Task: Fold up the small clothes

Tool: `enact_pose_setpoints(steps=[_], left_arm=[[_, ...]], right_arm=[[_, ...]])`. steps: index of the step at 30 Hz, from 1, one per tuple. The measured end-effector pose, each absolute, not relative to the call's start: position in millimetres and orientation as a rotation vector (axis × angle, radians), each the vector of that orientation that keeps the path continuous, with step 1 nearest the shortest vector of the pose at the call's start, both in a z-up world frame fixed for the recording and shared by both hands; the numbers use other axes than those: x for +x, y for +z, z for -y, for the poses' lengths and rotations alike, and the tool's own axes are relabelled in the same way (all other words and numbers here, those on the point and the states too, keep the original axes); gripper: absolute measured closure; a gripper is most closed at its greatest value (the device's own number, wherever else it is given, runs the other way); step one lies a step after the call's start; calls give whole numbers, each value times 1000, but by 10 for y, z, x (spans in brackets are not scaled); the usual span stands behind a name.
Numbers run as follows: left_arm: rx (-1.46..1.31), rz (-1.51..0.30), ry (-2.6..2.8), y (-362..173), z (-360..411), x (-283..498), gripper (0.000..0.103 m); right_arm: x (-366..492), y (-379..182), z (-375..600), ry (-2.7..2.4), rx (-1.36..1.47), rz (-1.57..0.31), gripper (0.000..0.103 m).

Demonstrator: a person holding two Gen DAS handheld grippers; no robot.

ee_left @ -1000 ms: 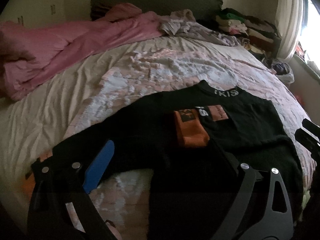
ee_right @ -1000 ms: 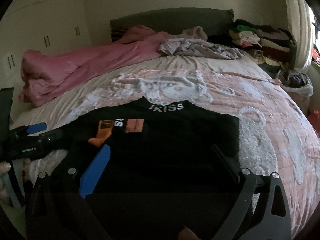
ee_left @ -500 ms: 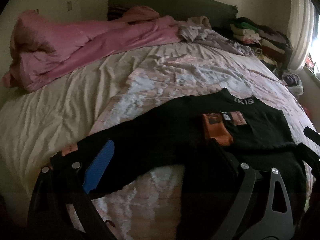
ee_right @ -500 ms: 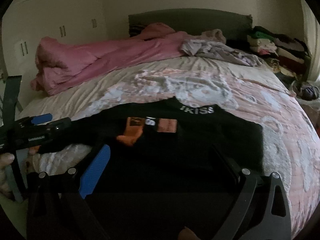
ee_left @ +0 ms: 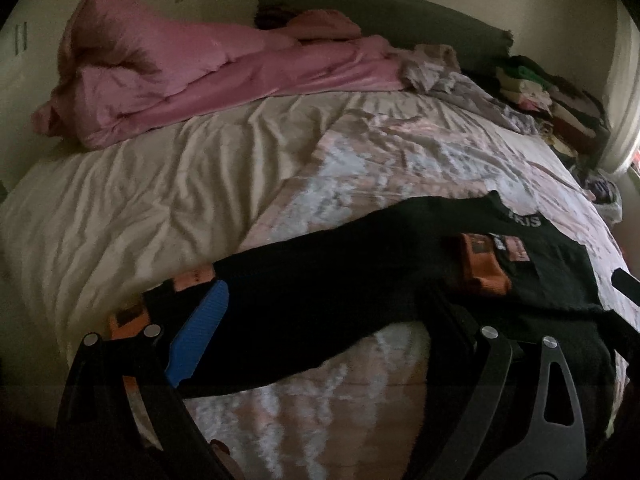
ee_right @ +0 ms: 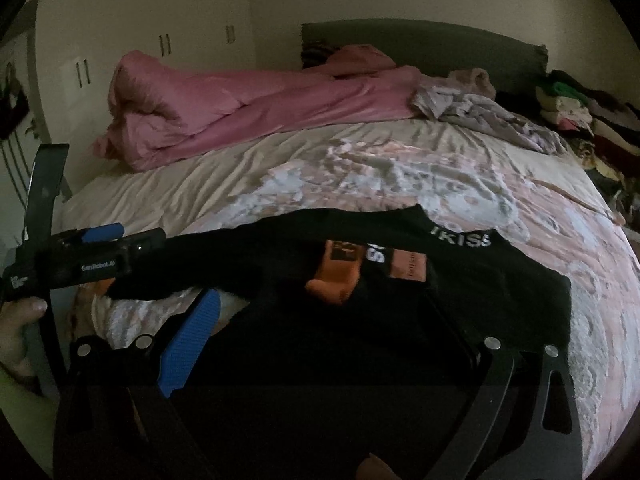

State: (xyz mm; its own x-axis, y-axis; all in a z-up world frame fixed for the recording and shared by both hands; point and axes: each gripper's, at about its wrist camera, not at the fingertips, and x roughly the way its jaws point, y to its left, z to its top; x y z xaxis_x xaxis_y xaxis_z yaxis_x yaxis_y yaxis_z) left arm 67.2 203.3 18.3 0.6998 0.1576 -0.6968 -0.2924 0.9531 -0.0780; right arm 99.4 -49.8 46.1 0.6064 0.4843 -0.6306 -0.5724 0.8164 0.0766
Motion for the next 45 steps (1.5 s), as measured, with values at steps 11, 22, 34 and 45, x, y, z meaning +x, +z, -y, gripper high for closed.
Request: enact_pose_setpoints(steps=[11, 22, 34, 45], left_arm=[[-249, -758, 341, 126, -2506, 465, 16], [-331, -768, 437, 19, -3043, 209, 16], [-463, -831, 517, -357, -3650, -105, 16], [-555, -860, 401, -556, -3630, -42, 36]], right_arm=[[946, 456, 171, 661, -184, -681, 5], [896, 389, -279, 732, -253, -682, 5], [849, 244, -602, 779, -307, -702, 5], [791, 12, -892, 817, -376, -736, 5]])
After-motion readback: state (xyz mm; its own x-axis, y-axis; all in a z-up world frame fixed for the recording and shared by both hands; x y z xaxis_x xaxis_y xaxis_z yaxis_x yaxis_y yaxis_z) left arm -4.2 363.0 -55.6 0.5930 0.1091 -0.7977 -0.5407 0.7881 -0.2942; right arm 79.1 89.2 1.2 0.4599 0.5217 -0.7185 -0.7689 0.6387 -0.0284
